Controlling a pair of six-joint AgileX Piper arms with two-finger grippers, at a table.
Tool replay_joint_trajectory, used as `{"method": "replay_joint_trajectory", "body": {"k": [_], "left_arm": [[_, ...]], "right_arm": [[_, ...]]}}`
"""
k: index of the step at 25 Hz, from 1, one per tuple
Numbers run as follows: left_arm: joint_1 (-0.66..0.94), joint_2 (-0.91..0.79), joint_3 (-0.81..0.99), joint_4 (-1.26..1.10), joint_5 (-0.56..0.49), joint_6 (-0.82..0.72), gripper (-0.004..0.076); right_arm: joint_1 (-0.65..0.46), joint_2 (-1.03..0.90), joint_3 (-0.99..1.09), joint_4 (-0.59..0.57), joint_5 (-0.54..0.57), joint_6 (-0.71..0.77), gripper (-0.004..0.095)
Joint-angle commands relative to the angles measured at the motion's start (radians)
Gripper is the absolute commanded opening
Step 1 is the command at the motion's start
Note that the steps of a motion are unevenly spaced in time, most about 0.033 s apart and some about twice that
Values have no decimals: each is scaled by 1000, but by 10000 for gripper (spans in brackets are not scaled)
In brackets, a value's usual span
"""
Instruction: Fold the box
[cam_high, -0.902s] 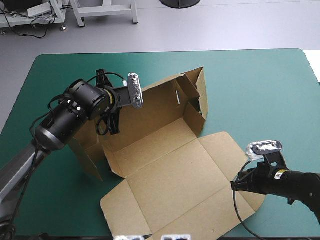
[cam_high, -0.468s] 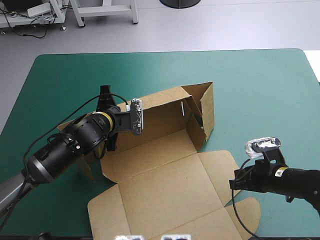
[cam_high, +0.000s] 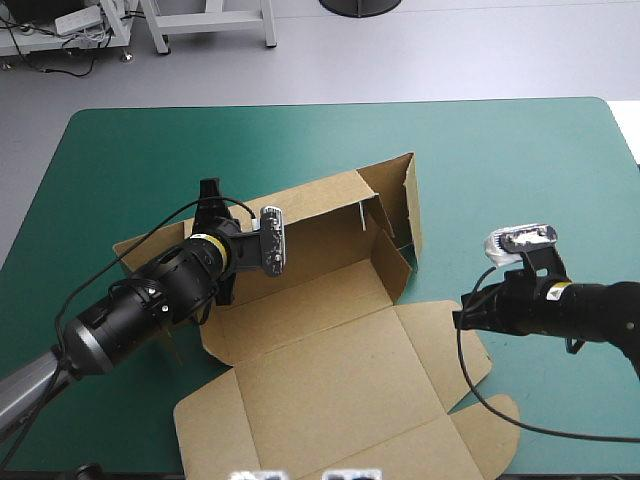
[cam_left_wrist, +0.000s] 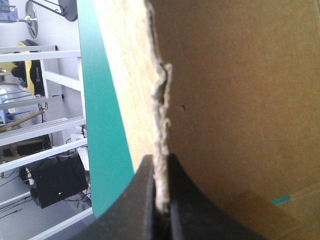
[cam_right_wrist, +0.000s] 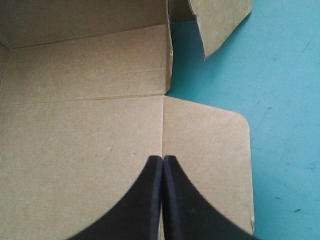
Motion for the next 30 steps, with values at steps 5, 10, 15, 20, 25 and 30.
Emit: {"method": "replay_joint_trajectory", "body": {"k": [5,10,15,20,25,30], "left_arm": [[-37,-26,-11,-20,17,-25,-6],[-37,-26,-10,-62,22,-25,-6],[-41,-26,26,-52,22,-25,-6],[-59,-37,28,-37,27,-47,-6],[-61,-83,26,-35,32,-47,-6],[-61,-83,26,-35,32,-47,-6]], "right_arm": [[28,112,-238,32,-42,-19,-17],[93,241,-403,6,-10,-16,-17],[144,352,-523,-78,-28,22,-15],[154,476,-650,-83,-40,27,-15],[156,702,-949,-83,-10,41,-13],[156,908,-1240,-125,164,90,-13]]}}
